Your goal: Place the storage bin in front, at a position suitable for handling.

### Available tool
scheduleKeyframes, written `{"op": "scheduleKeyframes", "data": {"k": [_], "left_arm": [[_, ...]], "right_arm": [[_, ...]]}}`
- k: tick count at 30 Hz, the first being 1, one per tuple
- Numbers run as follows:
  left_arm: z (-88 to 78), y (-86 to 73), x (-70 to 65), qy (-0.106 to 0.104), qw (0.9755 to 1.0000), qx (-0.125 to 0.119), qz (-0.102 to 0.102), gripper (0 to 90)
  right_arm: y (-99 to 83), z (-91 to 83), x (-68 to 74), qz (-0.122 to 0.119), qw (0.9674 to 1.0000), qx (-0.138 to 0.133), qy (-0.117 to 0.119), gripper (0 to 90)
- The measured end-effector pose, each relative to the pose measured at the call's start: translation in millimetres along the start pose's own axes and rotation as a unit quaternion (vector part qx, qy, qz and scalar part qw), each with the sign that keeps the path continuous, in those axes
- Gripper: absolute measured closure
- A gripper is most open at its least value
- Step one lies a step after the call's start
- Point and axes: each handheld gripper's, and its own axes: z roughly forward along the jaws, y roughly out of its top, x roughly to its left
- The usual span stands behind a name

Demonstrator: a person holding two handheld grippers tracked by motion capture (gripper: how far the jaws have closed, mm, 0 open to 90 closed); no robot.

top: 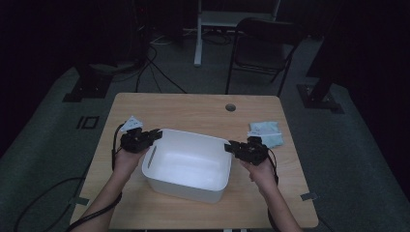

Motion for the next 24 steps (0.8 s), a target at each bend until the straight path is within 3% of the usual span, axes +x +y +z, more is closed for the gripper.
{"op": "scheduleKeyframes", "data": {"k": [6,14,22,24], "left_arm": [[-8.9,-7.2,-3.6,0.005,1.0,-0.006,0.0,78.0],[-25.0,-19.2,-19.0,0.033,0.9993,-0.009,0.013,77.3],[-34.1,-29.1,-29.2,0.055,0.9982,-0.024,-0.005,76.6],[-34.1,-29.8,-27.6,0.049,0.9984,-0.026,-0.015,75.5]], "right_arm": [[6.7,7.4,-2.4,-0.004,1.0,0.002,0.007,76.0],[13.4,19.9,-2.0,-0.017,0.9998,0.009,0.009,80.4],[16.7,25.0,-3.6,-0.023,0.9993,0.012,0.026,80.3],[17.1,25.2,-5.6,-0.012,0.999,0.018,0.04,75.9]]}}
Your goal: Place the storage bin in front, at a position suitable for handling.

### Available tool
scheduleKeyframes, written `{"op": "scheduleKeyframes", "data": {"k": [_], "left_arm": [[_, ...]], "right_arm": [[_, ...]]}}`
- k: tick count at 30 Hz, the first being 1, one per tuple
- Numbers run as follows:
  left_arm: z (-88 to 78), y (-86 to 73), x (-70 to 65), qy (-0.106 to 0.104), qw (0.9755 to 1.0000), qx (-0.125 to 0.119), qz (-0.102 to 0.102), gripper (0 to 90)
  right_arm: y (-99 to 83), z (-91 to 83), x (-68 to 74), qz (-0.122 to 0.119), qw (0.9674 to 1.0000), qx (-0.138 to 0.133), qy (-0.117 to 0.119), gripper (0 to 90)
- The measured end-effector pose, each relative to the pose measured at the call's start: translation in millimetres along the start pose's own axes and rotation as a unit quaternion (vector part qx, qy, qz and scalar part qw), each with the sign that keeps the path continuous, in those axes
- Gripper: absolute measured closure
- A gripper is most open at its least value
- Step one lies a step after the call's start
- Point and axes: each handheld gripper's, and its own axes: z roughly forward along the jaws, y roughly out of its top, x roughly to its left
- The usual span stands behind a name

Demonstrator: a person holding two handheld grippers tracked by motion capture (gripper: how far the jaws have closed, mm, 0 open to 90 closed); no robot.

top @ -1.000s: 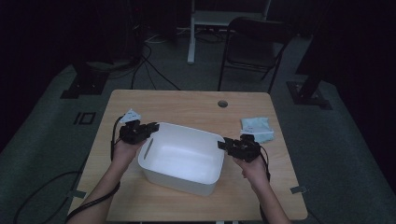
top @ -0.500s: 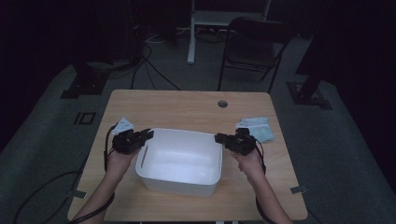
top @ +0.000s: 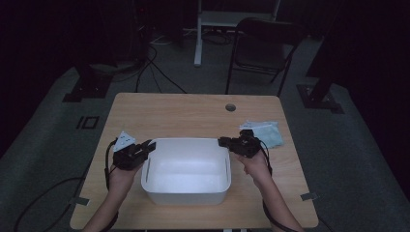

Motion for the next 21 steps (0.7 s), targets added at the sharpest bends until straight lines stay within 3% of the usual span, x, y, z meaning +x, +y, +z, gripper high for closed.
{"op": "scheduleKeyframes", "data": {"k": [2,5,9,12,15,21], "left_arm": [[1.2,0.5,4.3,-0.013,0.9998,-0.005,-0.011,73.5],[4.9,2.5,9.4,-0.021,0.9997,-0.005,-0.007,70.4],[10.6,7.8,16.4,-0.049,0.9987,-0.002,-0.015,66.8],[14.6,10.4,17.4,-0.066,0.9977,0.004,-0.013,66.7],[17.8,10.8,16.9,-0.071,0.9973,0.015,-0.007,66.1],[17.8,9.6,17.6,-0.072,0.9973,0.011,-0.01,75.0]], "right_arm": [[-0.5,-0.9,-0.7,0.009,0.9999,0.006,0.001,63.8],[-3.2,-6.7,4.5,0.009,0.9999,0.002,0.006,55.8],[-8.4,-18.3,16.2,-0.001,1.0,-0.002,-0.01,52.3],[-15.5,-25.2,22.7,0.006,0.9999,0.001,-0.012,51.1],[-21.8,-27.0,26.5,0.006,0.9998,0.01,-0.016,51.0],[-29.4,-27.4,29.6,0.01,0.9995,0.02,-0.022,53.6]]}}
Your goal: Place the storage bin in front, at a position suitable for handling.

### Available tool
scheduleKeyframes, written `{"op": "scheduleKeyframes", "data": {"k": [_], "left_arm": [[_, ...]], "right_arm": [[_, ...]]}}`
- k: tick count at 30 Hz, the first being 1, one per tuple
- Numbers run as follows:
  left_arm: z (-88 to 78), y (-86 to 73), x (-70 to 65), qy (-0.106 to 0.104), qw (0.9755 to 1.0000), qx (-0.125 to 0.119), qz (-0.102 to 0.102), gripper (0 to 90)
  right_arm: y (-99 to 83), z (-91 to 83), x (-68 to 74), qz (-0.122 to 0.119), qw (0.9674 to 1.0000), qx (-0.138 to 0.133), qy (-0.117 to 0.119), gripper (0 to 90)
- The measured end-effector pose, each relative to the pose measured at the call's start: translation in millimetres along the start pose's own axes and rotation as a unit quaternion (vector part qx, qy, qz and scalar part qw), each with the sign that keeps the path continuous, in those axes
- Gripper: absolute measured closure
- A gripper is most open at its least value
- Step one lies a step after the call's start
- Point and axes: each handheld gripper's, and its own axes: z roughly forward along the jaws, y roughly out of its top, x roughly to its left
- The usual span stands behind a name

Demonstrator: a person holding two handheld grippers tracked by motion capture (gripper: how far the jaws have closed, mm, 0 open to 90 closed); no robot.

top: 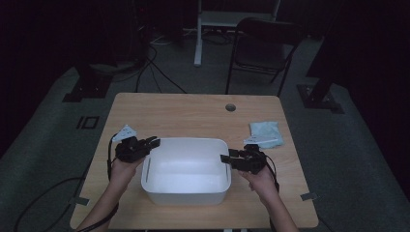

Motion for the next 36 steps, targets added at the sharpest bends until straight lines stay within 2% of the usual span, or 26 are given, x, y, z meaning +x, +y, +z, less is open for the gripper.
{"op": "scheduleKeyframes", "data": {"k": [4,6,10,13,18,26,33,36], "left_arm": [[-1.5,-0.1,-2.3,0.009,0.9998,0.005,0.018,76.8],[-2.8,-1.3,-2.6,0.01,0.9998,0.003,0.017,77.6],[-7.3,-4.9,-3.4,0.009,0.9998,0.001,0.015,79.3],[-10.1,-6.8,-7.6,0.022,0.9996,0.002,0.019,79.4],[-13.9,-8.7,-12.5,0.038,0.9991,0.004,0.02,79.5],[-18.9,-11.4,-20.5,0.055,0.9981,0.011,0.025,78.9],[-18.0,-13.1,-21.2,0.059,0.9982,0.003,0.009,78.4],[-16.0,-12.4,-22.8,0.065,0.9977,0.009,0.014,78.1]], "right_arm": [[2.0,-0.3,0.3,0.003,1.0,0.0,-0.006,57.1],[4.1,0.7,0.0,-0.001,0.9999,0.002,-0.011,58.6],[8.6,2.9,-6.3,0.009,0.9999,-0.001,-0.012,63.8],[12.2,5.4,-10.9,0.019,0.9998,-0.005,-0.01,66.6],[20.4,9.7,-13.6,0.017,0.9997,-0.005,-0.017,71.9],[28.7,16.8,-16.3,0.01,0.9996,0.001,-0.025,74.6],[26.3,14.6,-16.9,0.015,0.9997,-0.005,-0.016,73.5],[24.5,12.1,-16.3,0.013,0.9998,-0.009,-0.014,73.1]]}}
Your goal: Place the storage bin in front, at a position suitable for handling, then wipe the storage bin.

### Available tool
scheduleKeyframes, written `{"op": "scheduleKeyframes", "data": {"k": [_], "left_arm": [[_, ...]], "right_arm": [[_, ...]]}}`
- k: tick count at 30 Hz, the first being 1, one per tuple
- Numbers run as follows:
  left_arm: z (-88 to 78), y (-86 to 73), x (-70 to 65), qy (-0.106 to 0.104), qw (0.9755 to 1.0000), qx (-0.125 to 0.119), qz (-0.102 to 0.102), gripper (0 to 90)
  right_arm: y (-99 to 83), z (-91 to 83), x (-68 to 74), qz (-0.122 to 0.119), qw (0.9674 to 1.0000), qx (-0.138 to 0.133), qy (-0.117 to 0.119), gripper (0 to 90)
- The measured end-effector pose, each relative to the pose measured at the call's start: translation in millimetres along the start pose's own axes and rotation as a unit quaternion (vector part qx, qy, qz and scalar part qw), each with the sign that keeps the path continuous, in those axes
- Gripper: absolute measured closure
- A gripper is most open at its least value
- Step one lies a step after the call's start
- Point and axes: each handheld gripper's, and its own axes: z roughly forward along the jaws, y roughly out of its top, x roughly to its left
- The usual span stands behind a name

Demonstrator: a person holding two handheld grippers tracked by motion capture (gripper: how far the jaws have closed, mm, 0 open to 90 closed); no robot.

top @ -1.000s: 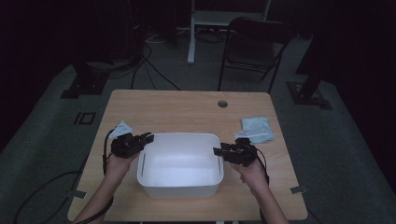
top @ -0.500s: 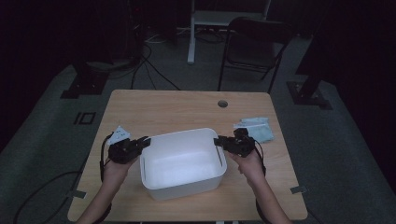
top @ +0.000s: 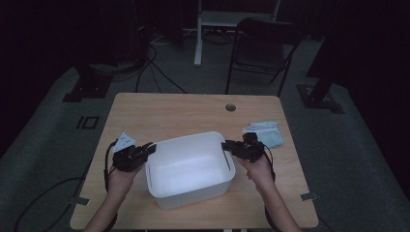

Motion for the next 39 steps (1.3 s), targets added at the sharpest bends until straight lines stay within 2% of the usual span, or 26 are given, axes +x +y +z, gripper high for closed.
{"op": "scheduleKeyframes", "data": {"k": [5,17,30,31,33,36,37,39], "left_arm": [[2.2,0.1,-0.4,0.0,1.0,0.002,-0.005,76.7],[5.4,4.8,7.0,-0.008,0.9995,0.009,0.029,78.1],[5.7,3.8,9.5,-0.017,0.9995,0.003,0.025,77.9],[5.6,3.0,10.5,-0.022,0.9995,0.001,0.021,77.9],[5.6,2.8,10.8,-0.023,0.9995,-0.001,0.02,77.7],[5.7,2.5,11.3,-0.025,0.9995,-0.002,0.019,77.6],[5.7,2.3,11.8,-0.028,0.9994,-0.003,0.019,77.6],[5.7,2.1,11.8,-0.028,0.9994,-0.004,0.018,77.6]], "right_arm": [[-0.9,-5.2,2.5,-0.005,1.0,0.0,-0.002,73.8],[-10.8,-12.4,6.3,0.006,0.9999,-0.002,0.015,73.1],[-17.0,-18.3,7.9,0.009,0.9995,-0.01,0.027,72.5],[-17.0,-18.3,7.9,0.009,0.9995,-0.01,0.027,71.7],[-15.8,-27.1,6.8,0.012,0.999,-0.03,0.031,62.0],[-15.3,-30.0,5.5,0.012,0.9989,-0.035,0.03,59.6],[-13.8,-39.0,-1.4,0.015,0.9984,-0.049,0.022,54.8],[-13.5,-43.5,-6.3,0.019,0.9982,-0.056,0.012,54.1]]}}
